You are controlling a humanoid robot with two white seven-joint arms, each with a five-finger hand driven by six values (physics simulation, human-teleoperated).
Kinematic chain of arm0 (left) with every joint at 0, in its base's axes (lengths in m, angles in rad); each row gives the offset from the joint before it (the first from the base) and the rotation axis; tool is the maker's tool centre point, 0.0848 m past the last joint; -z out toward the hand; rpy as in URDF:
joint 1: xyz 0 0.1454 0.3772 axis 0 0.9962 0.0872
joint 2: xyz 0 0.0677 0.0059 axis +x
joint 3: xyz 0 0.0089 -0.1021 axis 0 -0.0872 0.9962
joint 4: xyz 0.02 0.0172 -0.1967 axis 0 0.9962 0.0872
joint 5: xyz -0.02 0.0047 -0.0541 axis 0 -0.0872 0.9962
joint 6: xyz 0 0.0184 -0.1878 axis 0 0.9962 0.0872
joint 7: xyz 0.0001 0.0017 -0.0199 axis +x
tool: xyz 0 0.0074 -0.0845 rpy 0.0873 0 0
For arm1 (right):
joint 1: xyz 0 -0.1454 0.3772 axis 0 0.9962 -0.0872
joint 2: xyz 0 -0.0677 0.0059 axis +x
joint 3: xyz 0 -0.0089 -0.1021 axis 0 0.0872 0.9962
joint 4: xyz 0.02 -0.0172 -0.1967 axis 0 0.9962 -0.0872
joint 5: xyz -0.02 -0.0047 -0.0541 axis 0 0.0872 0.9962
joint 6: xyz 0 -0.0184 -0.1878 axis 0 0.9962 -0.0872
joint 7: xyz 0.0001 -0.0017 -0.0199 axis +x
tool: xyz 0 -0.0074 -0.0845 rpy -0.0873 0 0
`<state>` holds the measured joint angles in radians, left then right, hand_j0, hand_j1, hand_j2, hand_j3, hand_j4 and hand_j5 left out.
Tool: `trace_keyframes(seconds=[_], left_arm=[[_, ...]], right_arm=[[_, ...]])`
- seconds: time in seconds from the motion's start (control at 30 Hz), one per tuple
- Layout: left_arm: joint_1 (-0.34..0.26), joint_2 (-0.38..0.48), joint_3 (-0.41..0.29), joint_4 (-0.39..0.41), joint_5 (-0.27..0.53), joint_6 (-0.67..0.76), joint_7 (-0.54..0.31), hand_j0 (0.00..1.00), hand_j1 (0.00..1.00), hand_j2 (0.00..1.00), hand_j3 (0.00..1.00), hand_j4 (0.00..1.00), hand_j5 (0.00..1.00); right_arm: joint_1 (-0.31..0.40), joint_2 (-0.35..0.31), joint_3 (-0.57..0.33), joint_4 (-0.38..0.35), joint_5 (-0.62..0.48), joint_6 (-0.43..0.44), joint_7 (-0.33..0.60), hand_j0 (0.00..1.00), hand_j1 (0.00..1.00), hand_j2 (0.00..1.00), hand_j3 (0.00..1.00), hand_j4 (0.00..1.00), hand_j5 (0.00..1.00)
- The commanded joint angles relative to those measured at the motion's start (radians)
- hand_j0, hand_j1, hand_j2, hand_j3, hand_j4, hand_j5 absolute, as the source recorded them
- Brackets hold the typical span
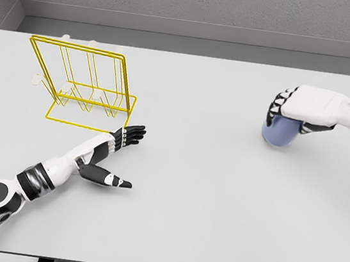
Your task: Place the cup on the cup holder with both arms
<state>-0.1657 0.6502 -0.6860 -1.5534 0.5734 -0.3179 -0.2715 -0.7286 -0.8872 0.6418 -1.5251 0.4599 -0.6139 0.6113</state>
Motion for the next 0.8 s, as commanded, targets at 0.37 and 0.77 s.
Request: trace_keyframes(seconds=[0.37, 0.77], left_arm=[[0.002, -0.001, 0.000, -0.004, 0.003, -0.004, 0.000, 1.00, 1.00, 1.00, 1.00, 1.00, 1.00], [-0.005, -0.003, 0.002, -0.002, 0.003, -0.004, 0.000, 1.00, 1.00, 1.00, 1.00, 1.00, 1.00]], right_arm=[[0.014, 0.002, 0.012, -0.242, -0.009, 0.003, 0.000, 0.53, 0.53, 0.53, 0.53, 0.53, 0.53], [0.017, 0.114, 0.067, -0.242, -0.023, 0.003, 0.000, 0.54, 0.54, 0.54, 0.54, 0.54, 0.54]])
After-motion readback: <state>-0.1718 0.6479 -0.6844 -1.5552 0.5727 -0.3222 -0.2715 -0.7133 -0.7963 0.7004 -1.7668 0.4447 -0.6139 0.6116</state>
